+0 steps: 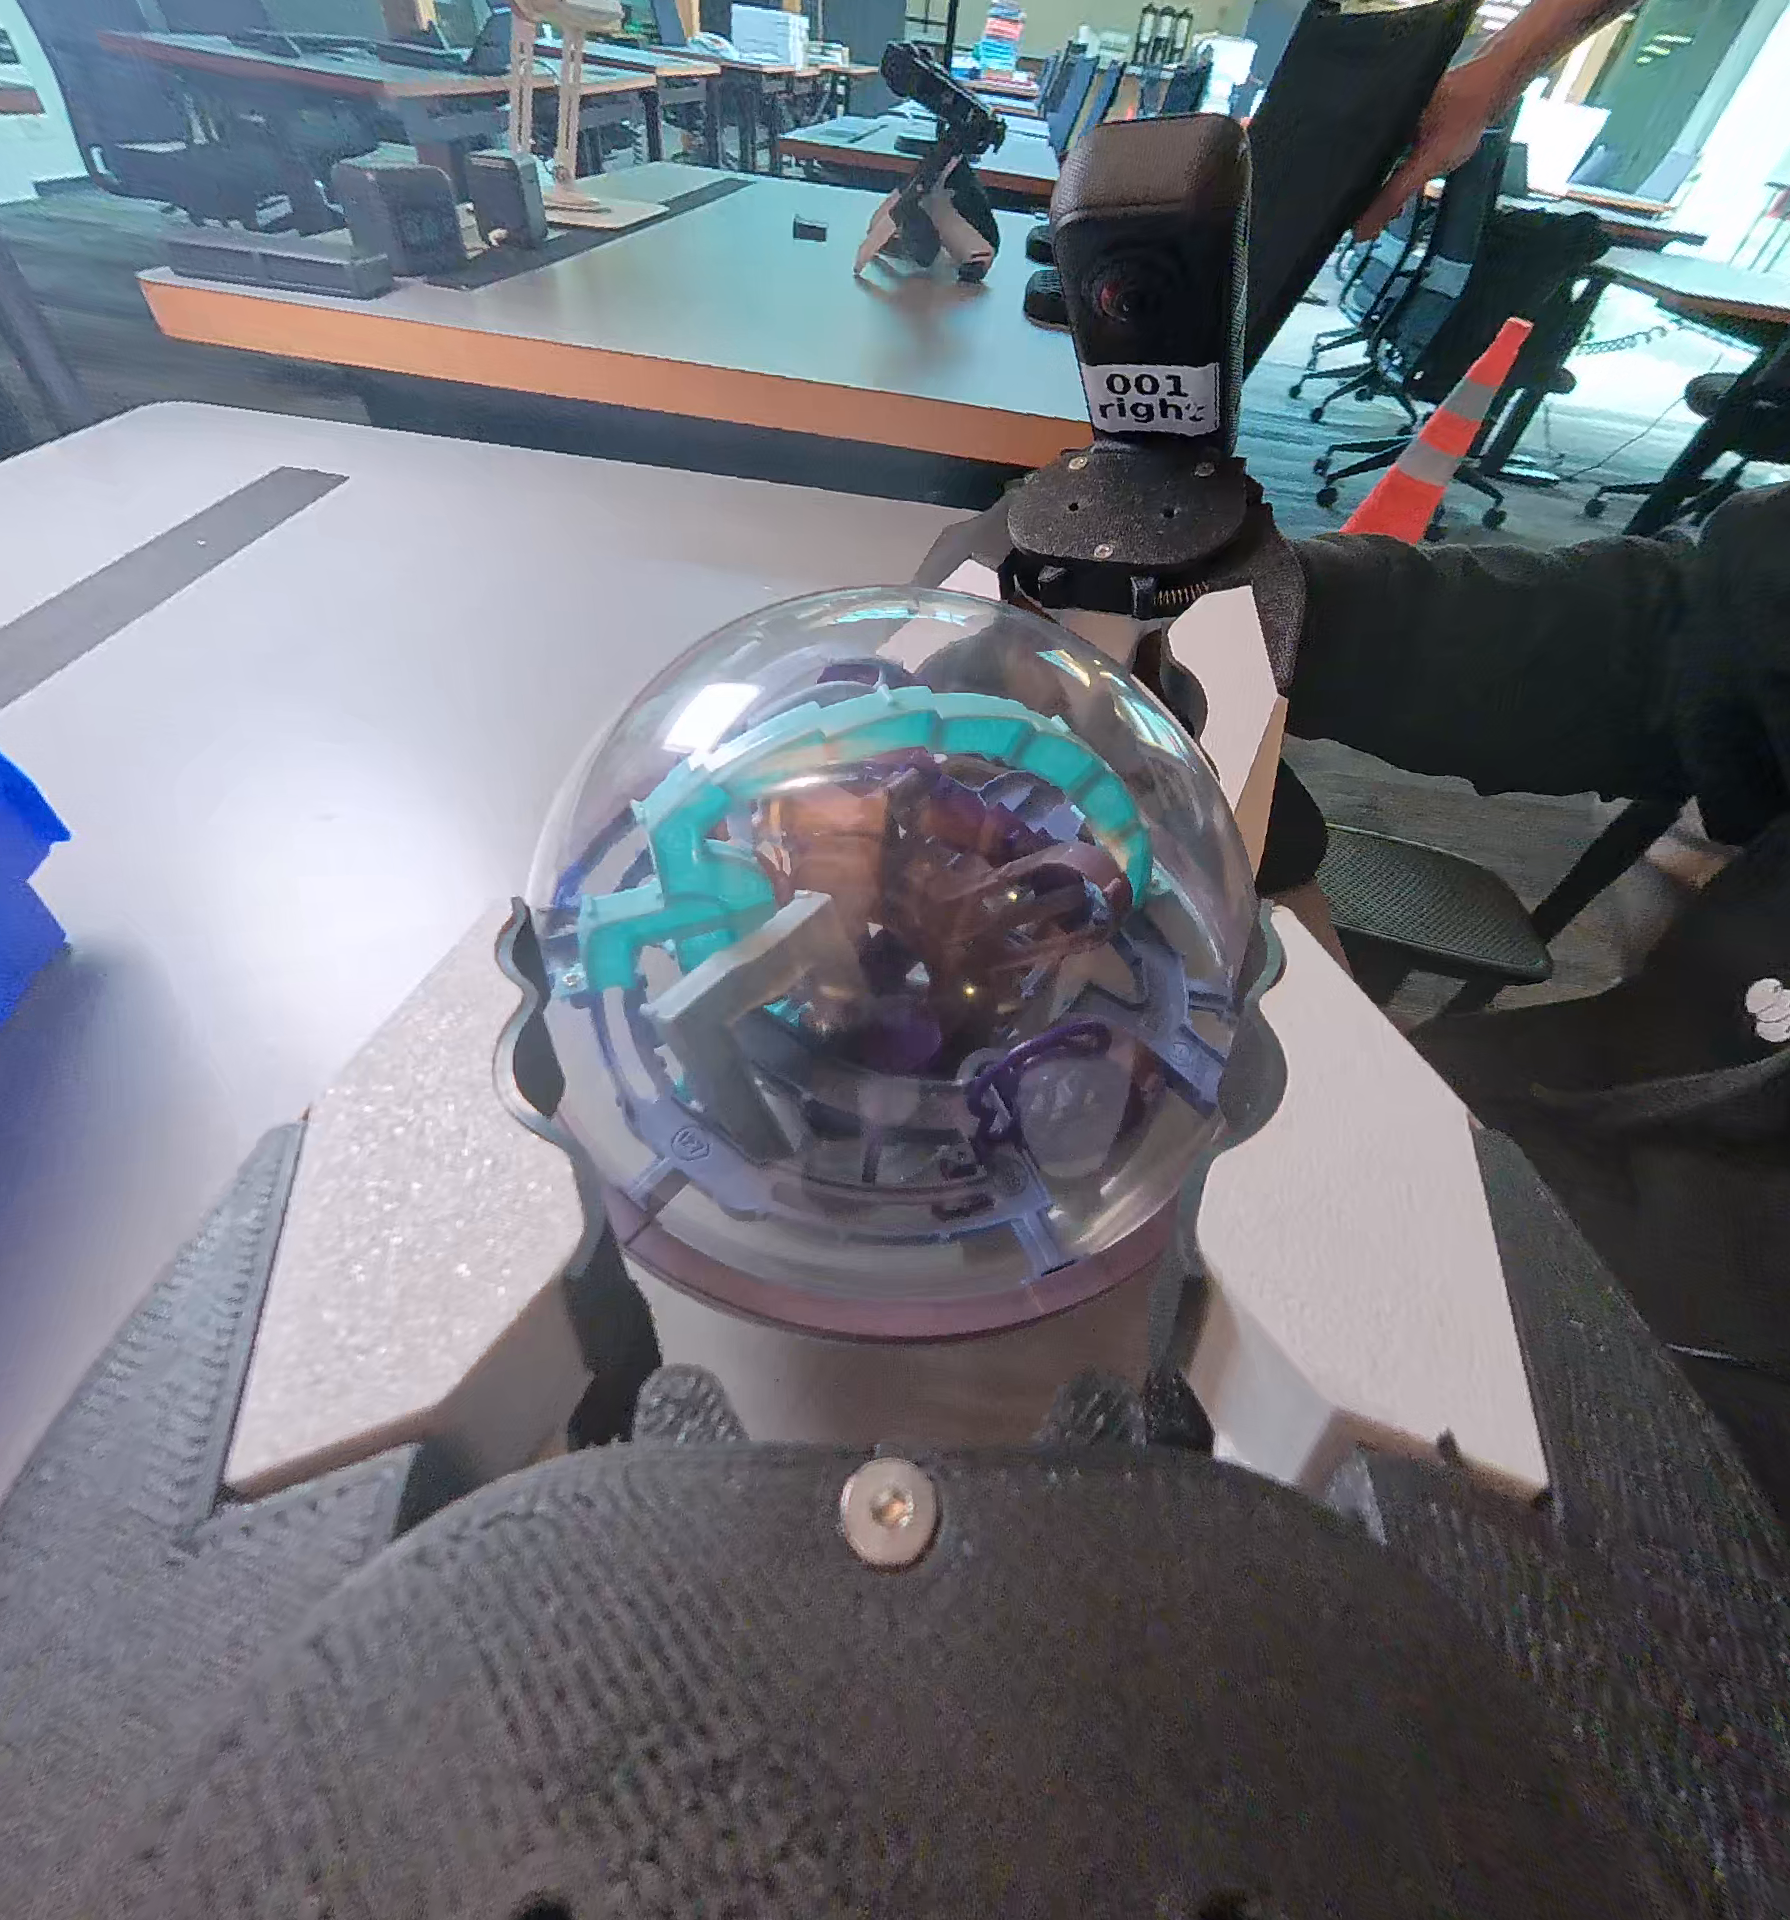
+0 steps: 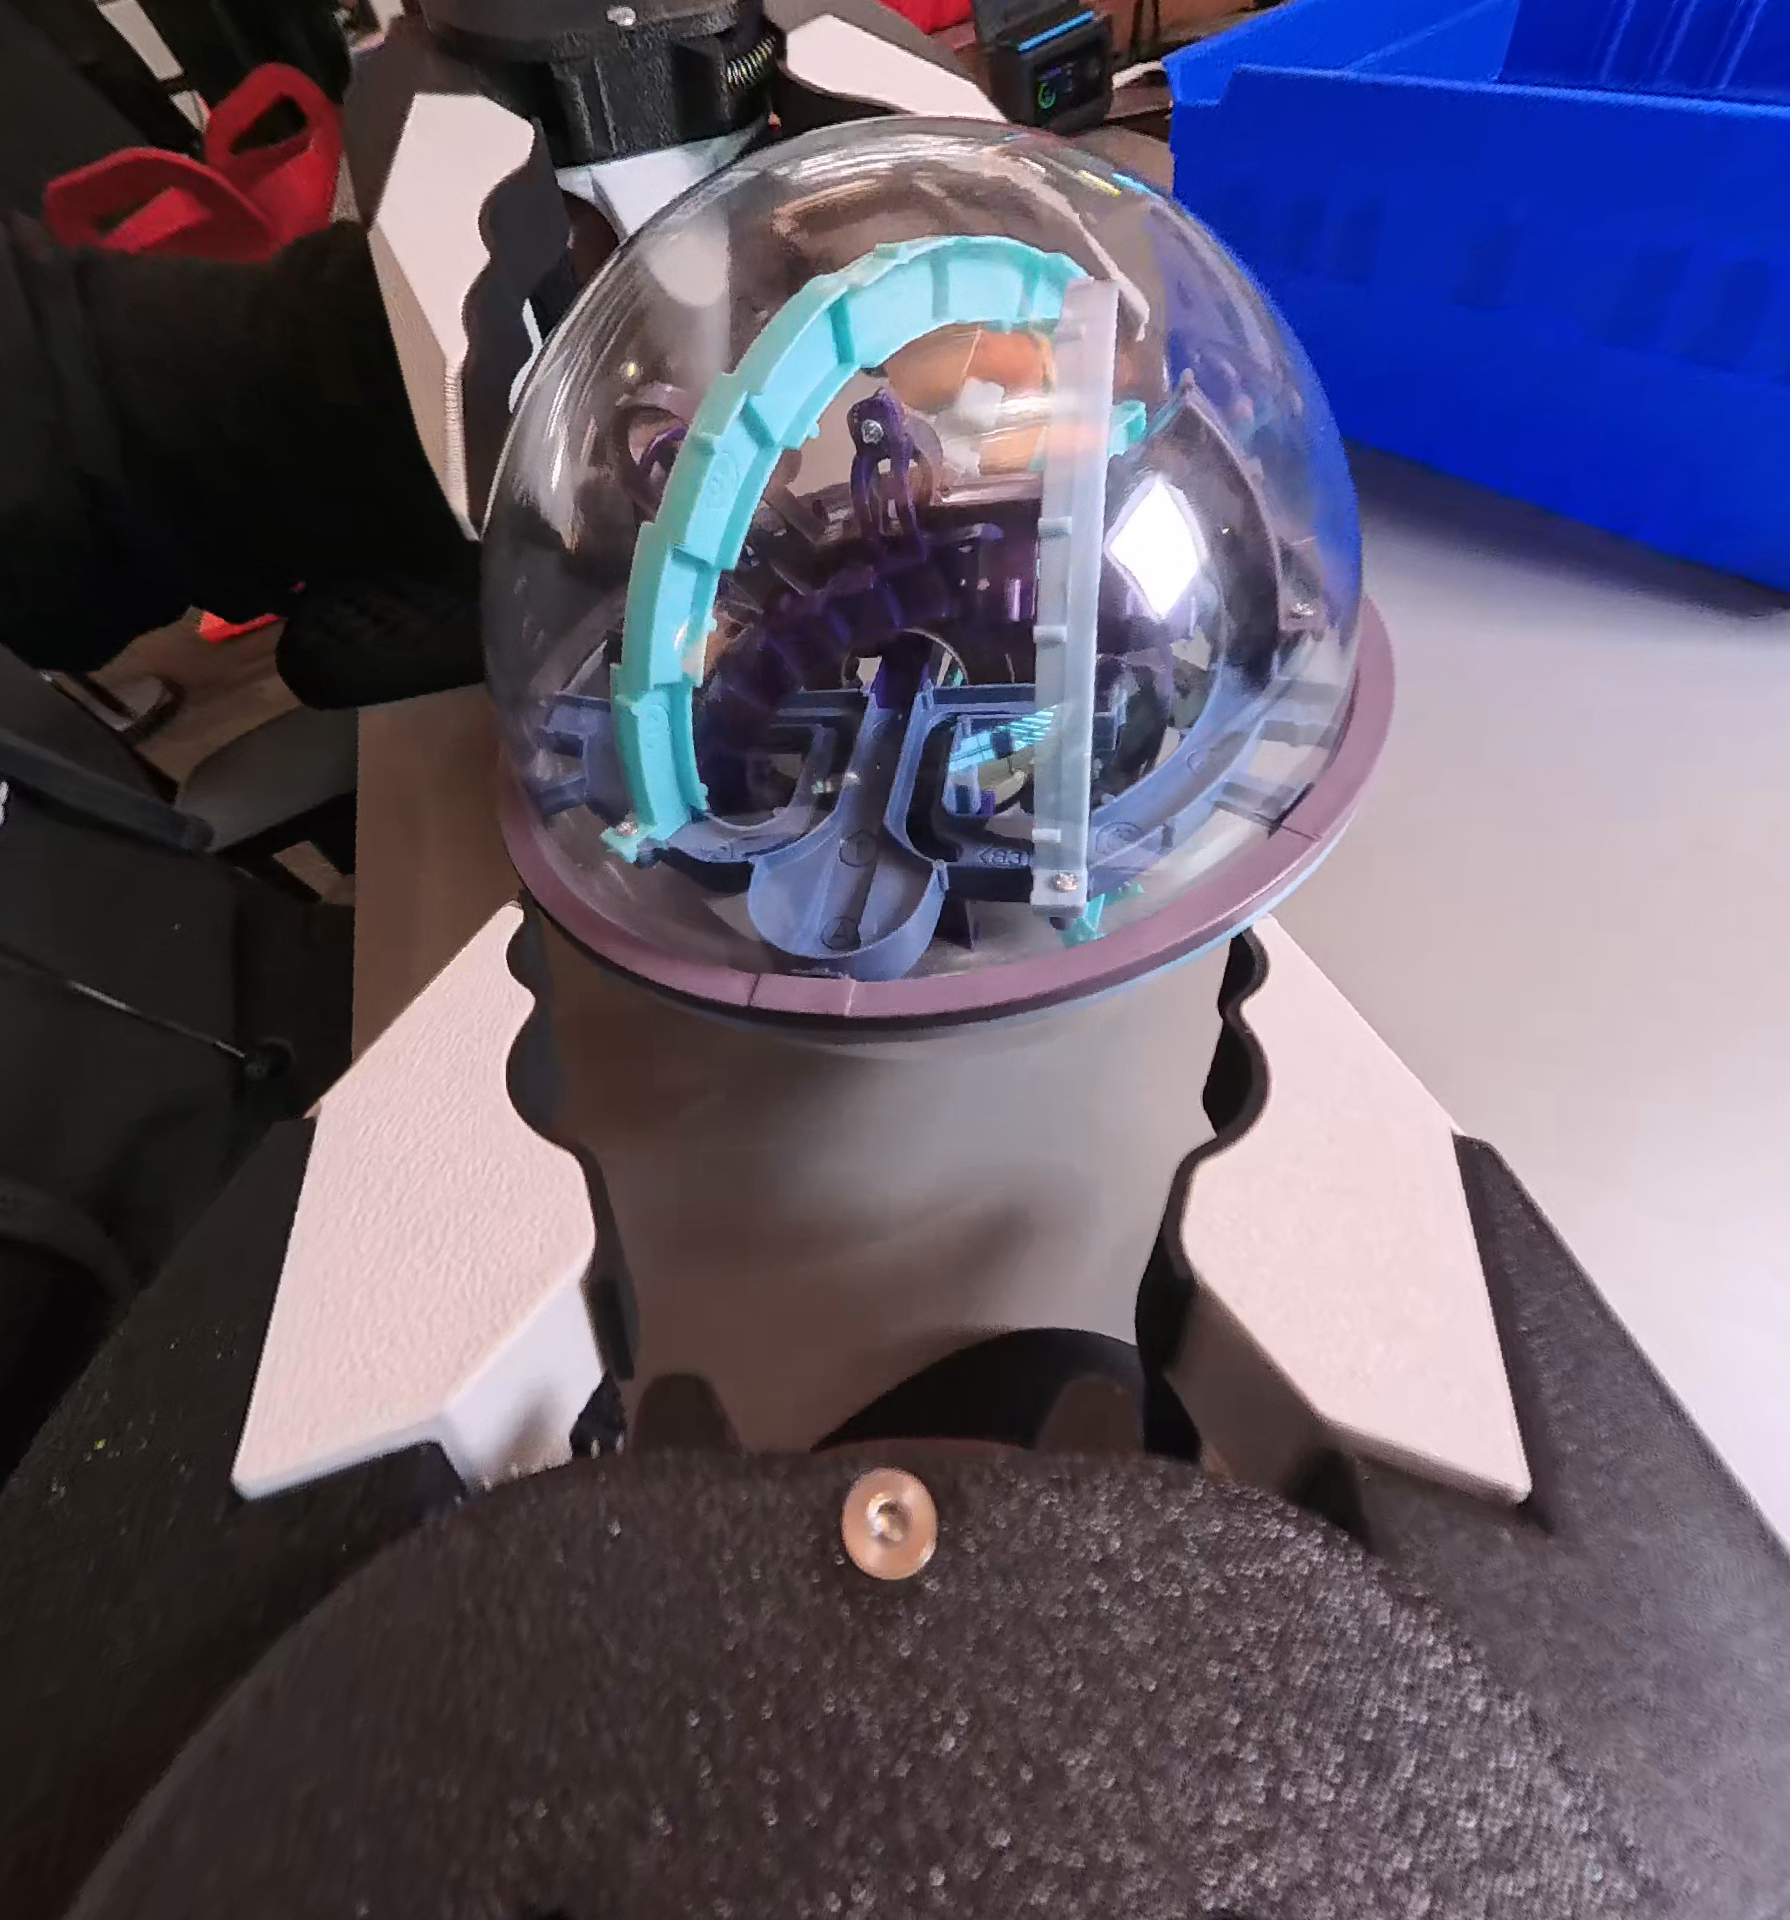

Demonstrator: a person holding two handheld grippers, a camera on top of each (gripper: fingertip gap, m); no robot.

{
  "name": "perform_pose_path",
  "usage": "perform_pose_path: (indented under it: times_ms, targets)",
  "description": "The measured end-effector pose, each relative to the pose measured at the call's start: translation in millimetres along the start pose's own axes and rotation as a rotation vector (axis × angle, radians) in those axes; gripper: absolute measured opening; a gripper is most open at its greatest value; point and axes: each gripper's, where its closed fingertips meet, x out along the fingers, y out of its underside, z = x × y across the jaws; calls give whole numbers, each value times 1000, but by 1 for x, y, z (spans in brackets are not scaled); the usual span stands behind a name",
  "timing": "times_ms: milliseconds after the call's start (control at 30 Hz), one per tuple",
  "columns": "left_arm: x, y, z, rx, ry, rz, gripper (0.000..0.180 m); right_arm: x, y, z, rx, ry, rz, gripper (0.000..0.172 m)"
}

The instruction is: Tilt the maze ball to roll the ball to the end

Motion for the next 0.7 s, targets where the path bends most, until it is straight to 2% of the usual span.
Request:
perform_pose_path:
  times_ms: [200,300,400,567,700]
  targets:
    - [2,-1,-5,30,-65,-25,129,-3,4,0,-26,-35,28,124]
    - [0,-1,0,15,-144,-42,128,-7,4,-5,-2,-8,24,117]
    - [-4,1,4,-19,-253,-65,128,-15,-1,-8,86,38,-26,113]
    - [-8,3,6,-78,-420,-94,128,-12,-17,8,333,126,-172,113]
    - [-11,-5,-11,-93,-400,-127,122,-8,-15,0,354,179,-226,112]
